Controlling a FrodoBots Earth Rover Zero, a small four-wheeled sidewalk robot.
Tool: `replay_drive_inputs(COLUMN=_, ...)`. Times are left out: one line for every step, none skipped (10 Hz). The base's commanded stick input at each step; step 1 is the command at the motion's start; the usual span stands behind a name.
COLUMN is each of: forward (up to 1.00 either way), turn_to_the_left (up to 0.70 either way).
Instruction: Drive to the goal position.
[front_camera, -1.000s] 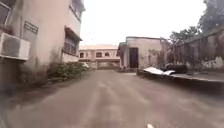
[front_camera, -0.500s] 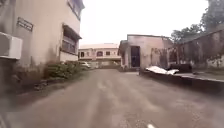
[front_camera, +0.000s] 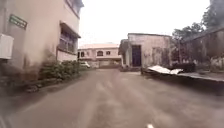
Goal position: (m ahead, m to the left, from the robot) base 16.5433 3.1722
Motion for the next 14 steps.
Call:
replay_drive_inputs(forward=0.70, turn_to_the_left=0.00)
replay_drive_inputs(forward=0.70, turn_to_the_left=0.00)
replay_drive_inputs(forward=0.70, turn_to_the_left=0.00)
replay_drive_inputs(forward=0.70, turn_to_the_left=0.00)
replay_drive_inputs(forward=0.70, turn_to_the_left=0.00)
replay_drive_inputs(forward=0.70, turn_to_the_left=0.00)
replay_drive_inputs(forward=0.70, turn_to_the_left=0.00)
replay_drive_inputs(forward=0.70, turn_to_the_left=0.00)
replay_drive_inputs(forward=0.70, turn_to_the_left=0.00)
replay_drive_inputs(forward=0.70, turn_to_the_left=0.00)
replay_drive_inputs(forward=0.70, turn_to_the_left=0.00)
replay_drive_inputs(forward=0.70, turn_to_the_left=0.00)
replay_drive_inputs(forward=0.70, turn_to_the_left=0.00)
replay_drive_inputs(forward=0.70, turn_to_the_left=0.00)
